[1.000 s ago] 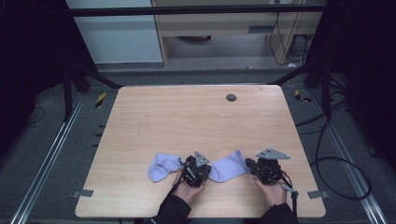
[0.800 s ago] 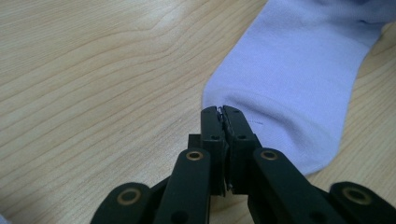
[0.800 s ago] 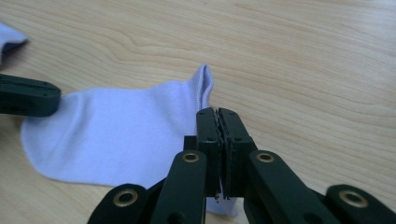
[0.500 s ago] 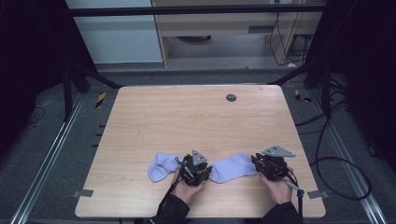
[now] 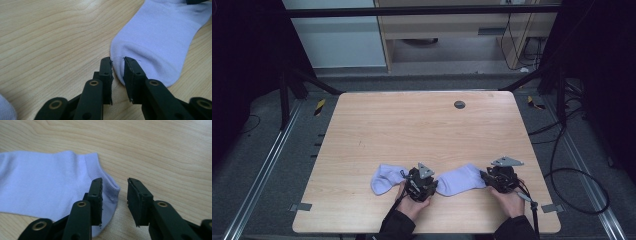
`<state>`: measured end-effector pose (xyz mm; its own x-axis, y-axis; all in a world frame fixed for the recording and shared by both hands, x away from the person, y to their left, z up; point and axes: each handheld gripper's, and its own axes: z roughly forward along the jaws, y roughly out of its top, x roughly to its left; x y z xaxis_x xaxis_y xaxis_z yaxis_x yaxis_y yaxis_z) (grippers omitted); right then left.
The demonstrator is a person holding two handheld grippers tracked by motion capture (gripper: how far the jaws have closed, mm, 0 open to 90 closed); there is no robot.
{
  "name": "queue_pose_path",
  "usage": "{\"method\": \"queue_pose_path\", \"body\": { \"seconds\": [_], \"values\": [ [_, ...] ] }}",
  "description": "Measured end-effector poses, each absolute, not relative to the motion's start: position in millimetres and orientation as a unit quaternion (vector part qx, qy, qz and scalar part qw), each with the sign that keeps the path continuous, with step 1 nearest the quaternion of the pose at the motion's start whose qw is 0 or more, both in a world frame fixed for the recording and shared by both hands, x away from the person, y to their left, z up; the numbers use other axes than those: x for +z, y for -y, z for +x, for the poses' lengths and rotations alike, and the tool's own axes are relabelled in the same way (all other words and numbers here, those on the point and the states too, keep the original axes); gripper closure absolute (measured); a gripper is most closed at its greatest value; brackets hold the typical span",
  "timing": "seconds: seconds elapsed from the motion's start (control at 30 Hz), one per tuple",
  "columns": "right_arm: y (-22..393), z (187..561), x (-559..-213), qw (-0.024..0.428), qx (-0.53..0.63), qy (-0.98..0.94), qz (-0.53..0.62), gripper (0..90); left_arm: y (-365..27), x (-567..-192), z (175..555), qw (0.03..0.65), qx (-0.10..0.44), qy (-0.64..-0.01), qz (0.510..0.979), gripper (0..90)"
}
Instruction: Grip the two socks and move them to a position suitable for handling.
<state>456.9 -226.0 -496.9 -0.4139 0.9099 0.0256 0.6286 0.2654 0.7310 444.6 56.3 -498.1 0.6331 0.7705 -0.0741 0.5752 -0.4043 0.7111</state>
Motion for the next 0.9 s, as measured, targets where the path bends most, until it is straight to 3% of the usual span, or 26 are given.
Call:
{"method": "queue_pose_path", "body": {
  "seconds": [0.17,0.23,0.73,0.9],
  "values": [
    [226.7,457.6,-496.0,0.199,0.342,-0.771,0.499,84.6,-55.4,-497.9,444.9,0.364,0.131,-0.404,0.829,86.0],
    [227.5,456.1,-493.4,0.199,0.346,-0.77,0.498,87.0,-55.3,-497.4,445.7,0.363,0.131,-0.404,0.829,88.3],
    [237.7,429.8,-480.8,0.205,0.335,-0.768,0.505,87.2,-45.7,-493.2,461.3,0.37,0.136,-0.4,0.827,88.7],
    [236.7,429.6,-485.4,0.213,0.309,-0.773,0.511,77.8,-49.3,-491.1,465.4,0.381,0.124,-0.406,0.822,76.0]
  ]
}}
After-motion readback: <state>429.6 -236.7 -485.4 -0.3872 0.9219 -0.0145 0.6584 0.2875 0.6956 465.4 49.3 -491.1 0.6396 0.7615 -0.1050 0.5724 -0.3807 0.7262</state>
